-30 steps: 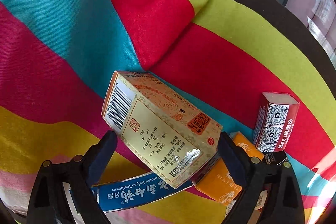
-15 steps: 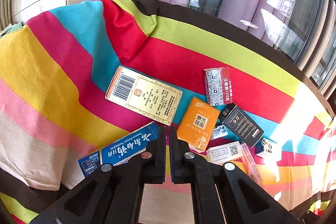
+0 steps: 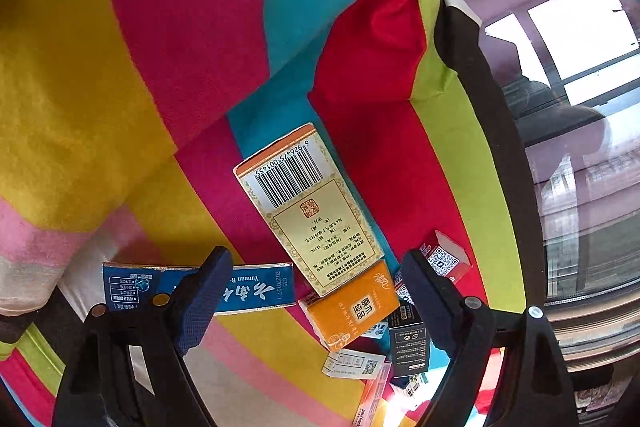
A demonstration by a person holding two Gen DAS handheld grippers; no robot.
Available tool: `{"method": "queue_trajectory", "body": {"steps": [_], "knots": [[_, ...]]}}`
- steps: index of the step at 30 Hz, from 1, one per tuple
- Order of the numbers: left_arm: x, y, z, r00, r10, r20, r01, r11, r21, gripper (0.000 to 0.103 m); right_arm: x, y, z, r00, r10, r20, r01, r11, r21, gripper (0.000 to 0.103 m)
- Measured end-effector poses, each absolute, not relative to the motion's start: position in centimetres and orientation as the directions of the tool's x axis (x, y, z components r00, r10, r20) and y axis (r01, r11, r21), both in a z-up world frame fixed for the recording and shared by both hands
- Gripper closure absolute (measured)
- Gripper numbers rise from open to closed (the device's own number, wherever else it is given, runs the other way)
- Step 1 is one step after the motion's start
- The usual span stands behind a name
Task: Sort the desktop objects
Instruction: 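Carry the beige box and white box in both tools to the cardboard box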
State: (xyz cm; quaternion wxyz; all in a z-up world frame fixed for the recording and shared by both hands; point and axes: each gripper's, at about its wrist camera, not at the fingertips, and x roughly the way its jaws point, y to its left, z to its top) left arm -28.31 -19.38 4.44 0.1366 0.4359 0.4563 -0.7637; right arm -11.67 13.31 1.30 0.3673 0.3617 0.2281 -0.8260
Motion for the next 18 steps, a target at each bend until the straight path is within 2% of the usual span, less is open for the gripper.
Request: {"method": "queue_trajectory", "body": {"steps": [6,9,10,15,18], "knots": [[-31.7,-19.0,1.7,-0.602,0.148,-0.784,0.624,-0.526,-0.578,0.018,-12.9,13.7,0.8,-0.438,-0.461,-0.772,0.77,-0.636,-0.057,0.047],[-31.3,-19.0,0.6,-0.645,0.134,-0.752,0.588,-0.542,-0.6,0.044,-12.6,13.6,0.9,-0.456,-0.45,-0.768,0.767,-0.636,-0.083,0.047],[-30.8,-18.8,0.7,-0.661,0.135,-0.738,0.563,-0.561,-0.607,0.047,-12.5,13.5,1.0,-0.465,-0.445,-0.766,0.767,-0.635,-0.097,0.048],[-25.9,-15.6,4.3,-0.725,0.076,-0.685,0.419,-0.74,-0.525,0.049,-12.2,13.2,1.1,-0.495,-0.421,-0.761,0.748,-0.652,-0.126,0.048],[-21.2,-12.4,6.2,-0.728,0.108,-0.677,0.287,-0.849,-0.443,0.049,-12.1,13.5,1.0,-0.485,-0.422,-0.766,0.735,-0.671,-0.095,0.048]]}}
